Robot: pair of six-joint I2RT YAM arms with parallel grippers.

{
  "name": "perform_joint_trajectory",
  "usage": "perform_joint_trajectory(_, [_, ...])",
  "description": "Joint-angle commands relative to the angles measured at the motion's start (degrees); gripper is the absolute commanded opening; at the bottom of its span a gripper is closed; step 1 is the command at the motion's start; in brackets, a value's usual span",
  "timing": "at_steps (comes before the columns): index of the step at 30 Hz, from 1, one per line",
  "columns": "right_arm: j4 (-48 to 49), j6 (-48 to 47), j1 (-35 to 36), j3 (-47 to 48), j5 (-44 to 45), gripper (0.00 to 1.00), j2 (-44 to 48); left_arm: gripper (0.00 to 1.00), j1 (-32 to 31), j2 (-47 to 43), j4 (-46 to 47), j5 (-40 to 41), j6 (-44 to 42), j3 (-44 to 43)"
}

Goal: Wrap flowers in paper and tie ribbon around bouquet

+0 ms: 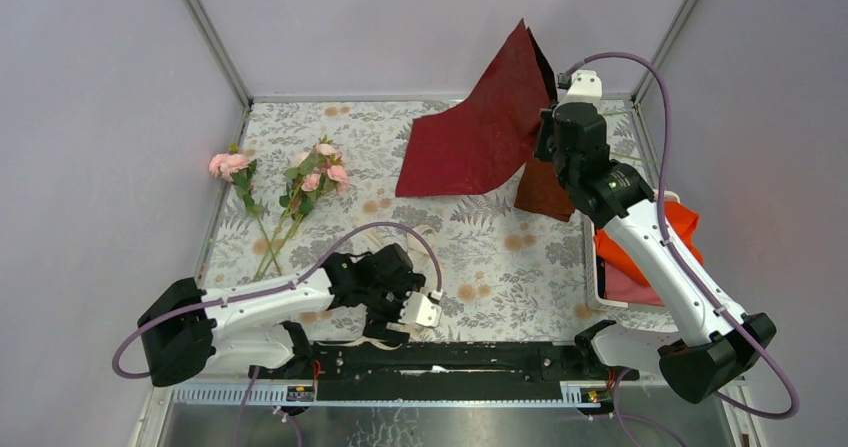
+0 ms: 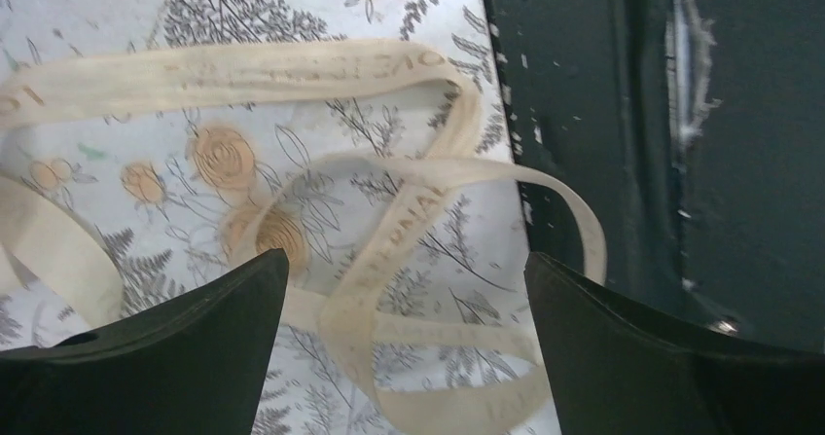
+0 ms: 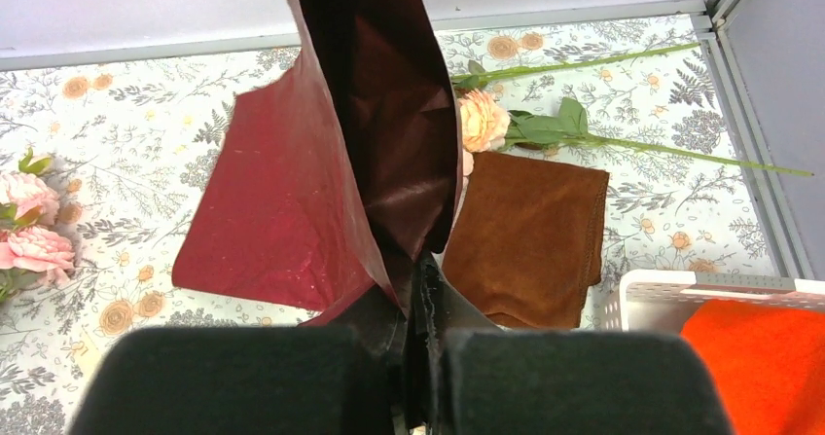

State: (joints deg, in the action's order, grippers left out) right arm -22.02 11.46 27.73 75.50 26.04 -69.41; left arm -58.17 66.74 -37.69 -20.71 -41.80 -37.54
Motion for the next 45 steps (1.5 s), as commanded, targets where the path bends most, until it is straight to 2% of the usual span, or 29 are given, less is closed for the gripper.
perform_joint_trajectory(1, [0.3, 0.7, -0.3, 0.3, 0.0, 0.0, 1.0, 0.99, -2.3, 2.3, 13.9, 4.2, -7.2, 1.5])
perform_joint_trajectory(5, [-1.2, 0.9, -0.3, 0.0, -1.1, 0.0, 1.1, 0.99, -2.4, 5.0, 17.6, 5.8, -13.4, 3.5])
perform_joint_trajectory(11, [-1.9, 0.3, -0.3, -1.1, 0.1, 0.0, 2.0, 0.99, -2.4, 10.7, 16.1, 7.6, -17.4, 5.9])
perform_joint_trajectory(12, [-1.9, 0.2, -0.3, -1.0, 0.1, 0.0, 1.9, 0.95, -2.3, 10.9, 15.8, 8.1, -17.6, 6.0])
perform_joint_trajectory(13, [-1.9, 0.2, -0.3, -0.9, -0.1, 0.0, 1.8, 0.82, -2.2, 10.9, 15.7, 8.9, -17.7, 6.0])
perform_joint_trajectory(14, [-1.9, 0.3, -0.3, -0.8, -0.3, 0.0, 1.8, 0.64, -2.0, 11.0, 15.6, 9.8, -17.8, 6.0])
perform_joint_trajectory(16, [-1.9, 0.4, -0.4, -0.5, -0.6, 0.0, 1.6, 0.11, -0.3, 11.5, 15.4, 11.6, -18.2, 5.8])
perform_joint_trajectory(17, [-1.9, 0.3, -0.3, -0.4, -0.7, 0.0, 1.6, 0.0, 1.5, 11.7, 16.2, 13.2, -17.5, 5.9])
perform_joint_trajectory(18, [-1.9, 0.2, -0.3, -0.3, -0.7, 0.0, 1.7, 0.0, 4.1, 12.0, 17.8, 15.1, -17.1, 6.0])
perform_joint_trajectory(23, [-2.4, 0.3, -0.4, 0.0, 0.8, 0.0, 2.9, 0.0, 28.8, 16.1, 32.9, 23.2, -18.1, 3.2])
perform_joint_trajectory(28, [-3.0, 0.0, -0.5, 3.4, 4.9, 0.0, 4.1, 0.0, 48.8, 27.3, 36.9, 26.8, -11.1, -12.0])
perform_joint_trajectory(32, [-3.2, -0.3, -0.4, 5.4, 1.5, 0.0, 4.0, 0.0, 56.6, 35.7, 37.4, 31.3, -1.0, -26.2])
perform_joint_trajectory(36, [-3.0, 1.2, 1.4, 5.5, -6.4, 0.0, 2.3, 0.0, 60.2, 41.3, 31.9, 32.1, 4.5, -37.3])
perform_joint_trajectory(37, [-2.4, 1.2, 2.9, 5.2, -7.8, 0.0, 2.0, 0.06, 60.3, 41.4, 29.9, 31.0, 4.9, -38.4])
perform_joint_trajectory(38, [-1.4, 1.0, 4.6, 4.6, -8.4, 0.0, 1.9, 0.29, 60.5, 40.9, 28.2, 29.6, 5.4, -38.6])
perform_joint_trajectory(39, [-0.2, 0.7, 6.3, 4.0, -8.8, 0.0, 1.8, 0.62, 60.5, 39.7, 26.4, 27.5, 5.8, -38.6])
perform_joint_trajectory(40, [0.9, 0.4, 7.9, 3.5, -9.6, 0.0, 1.7, 0.89, 60.5, 37.4, 24.9, 25.5, 6.2, -38.3])
perform_joint_trajectory(41, [2.0, 0.2, 9.2, 3.1, -10.4, 0.0, 1.5, 0.98, 60.5, 35.5, 23.6, 23.7, 7.2, -38.2])
perform_joint_trajectory(45, [5.3, -1.1, 13.8, 2.3, -14.3, 0.0, 0.5, 0.99, 60.7, 28.4, 16.4, 20.1, 10.9, -41.6])
